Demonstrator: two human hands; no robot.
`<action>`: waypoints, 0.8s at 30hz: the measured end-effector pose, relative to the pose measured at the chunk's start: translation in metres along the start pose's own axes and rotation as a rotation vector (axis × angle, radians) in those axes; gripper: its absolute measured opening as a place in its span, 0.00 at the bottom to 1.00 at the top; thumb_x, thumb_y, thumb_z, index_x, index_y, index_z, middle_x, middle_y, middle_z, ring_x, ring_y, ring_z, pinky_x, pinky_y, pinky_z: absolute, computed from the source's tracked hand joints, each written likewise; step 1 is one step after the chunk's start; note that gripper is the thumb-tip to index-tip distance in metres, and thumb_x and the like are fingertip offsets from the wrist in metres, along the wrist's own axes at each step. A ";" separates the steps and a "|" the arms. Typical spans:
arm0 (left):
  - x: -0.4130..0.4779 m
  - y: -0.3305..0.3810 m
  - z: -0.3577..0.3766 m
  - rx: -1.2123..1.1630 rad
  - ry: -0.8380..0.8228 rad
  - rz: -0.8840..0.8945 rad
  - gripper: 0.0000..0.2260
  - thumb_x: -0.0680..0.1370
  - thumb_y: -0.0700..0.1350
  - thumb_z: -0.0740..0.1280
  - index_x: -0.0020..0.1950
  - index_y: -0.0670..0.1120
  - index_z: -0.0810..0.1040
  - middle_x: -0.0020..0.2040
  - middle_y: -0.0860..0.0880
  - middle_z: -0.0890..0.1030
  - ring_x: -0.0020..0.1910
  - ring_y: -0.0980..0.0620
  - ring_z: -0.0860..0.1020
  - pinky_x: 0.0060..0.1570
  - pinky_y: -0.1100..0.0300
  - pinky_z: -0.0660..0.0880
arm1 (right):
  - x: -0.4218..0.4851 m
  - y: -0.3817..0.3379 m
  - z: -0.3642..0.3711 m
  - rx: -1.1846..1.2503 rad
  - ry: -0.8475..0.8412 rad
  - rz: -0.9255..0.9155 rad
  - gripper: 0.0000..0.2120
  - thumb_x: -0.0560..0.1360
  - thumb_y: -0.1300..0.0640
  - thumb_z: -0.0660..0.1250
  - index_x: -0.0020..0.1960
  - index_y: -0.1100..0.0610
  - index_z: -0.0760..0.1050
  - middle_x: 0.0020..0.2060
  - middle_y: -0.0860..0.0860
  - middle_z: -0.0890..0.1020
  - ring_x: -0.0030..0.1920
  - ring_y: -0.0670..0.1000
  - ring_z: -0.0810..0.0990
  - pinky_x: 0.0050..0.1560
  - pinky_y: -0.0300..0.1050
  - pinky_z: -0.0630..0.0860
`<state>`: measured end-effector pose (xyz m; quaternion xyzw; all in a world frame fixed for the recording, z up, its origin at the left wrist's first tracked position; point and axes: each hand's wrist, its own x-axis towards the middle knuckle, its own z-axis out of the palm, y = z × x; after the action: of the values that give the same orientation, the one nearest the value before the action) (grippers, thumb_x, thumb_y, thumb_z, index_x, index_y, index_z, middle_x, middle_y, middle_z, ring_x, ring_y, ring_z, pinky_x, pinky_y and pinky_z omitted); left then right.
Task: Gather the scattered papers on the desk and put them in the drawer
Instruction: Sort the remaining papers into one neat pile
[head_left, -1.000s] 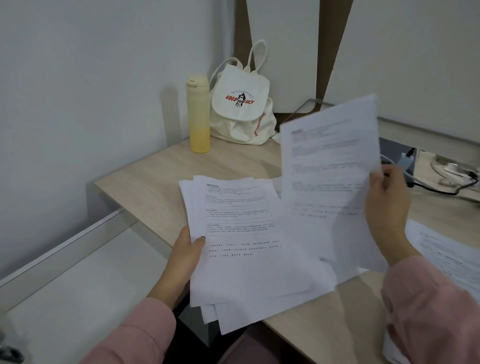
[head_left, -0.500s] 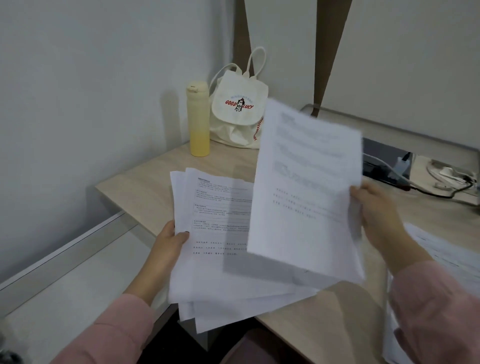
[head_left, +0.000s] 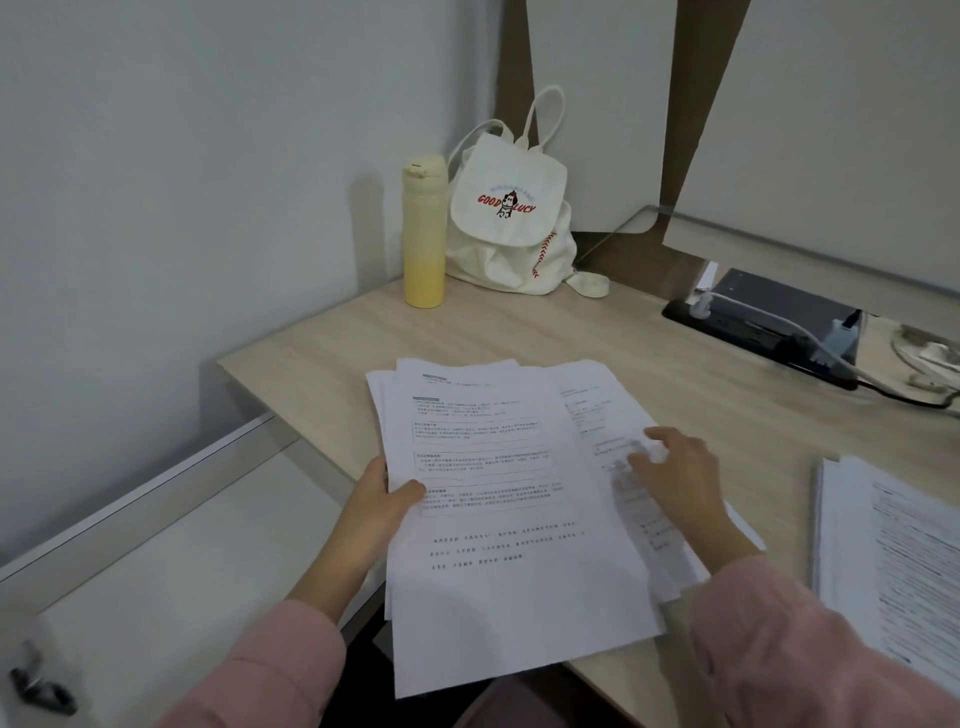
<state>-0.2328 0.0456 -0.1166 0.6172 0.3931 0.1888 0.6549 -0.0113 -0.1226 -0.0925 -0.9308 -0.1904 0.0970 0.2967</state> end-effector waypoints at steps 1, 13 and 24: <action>0.000 -0.001 0.000 0.013 0.010 -0.004 0.12 0.78 0.37 0.61 0.61 0.46 0.74 0.58 0.49 0.80 0.51 0.53 0.79 0.43 0.65 0.75 | 0.001 0.007 -0.005 -0.063 0.014 0.052 0.24 0.75 0.53 0.65 0.69 0.57 0.67 0.66 0.62 0.68 0.66 0.62 0.65 0.64 0.51 0.64; 0.001 -0.006 0.005 0.004 0.111 0.007 0.14 0.79 0.37 0.57 0.64 0.45 0.70 0.54 0.51 0.78 0.51 0.52 0.76 0.42 0.64 0.71 | 0.011 0.047 -0.029 -0.023 -0.026 0.160 0.08 0.76 0.56 0.62 0.50 0.61 0.72 0.42 0.56 0.78 0.36 0.53 0.73 0.37 0.45 0.68; 0.003 -0.005 0.011 0.068 0.158 0.044 0.11 0.80 0.39 0.57 0.61 0.48 0.70 0.47 0.56 0.76 0.43 0.61 0.74 0.37 0.64 0.69 | -0.024 -0.003 -0.087 0.344 0.569 -0.301 0.08 0.80 0.56 0.56 0.54 0.58 0.71 0.43 0.48 0.76 0.39 0.49 0.73 0.38 0.42 0.68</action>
<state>-0.2241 0.0396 -0.1229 0.6306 0.4362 0.2379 0.5961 -0.0080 -0.1751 -0.0187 -0.8184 -0.2162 -0.1799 0.5011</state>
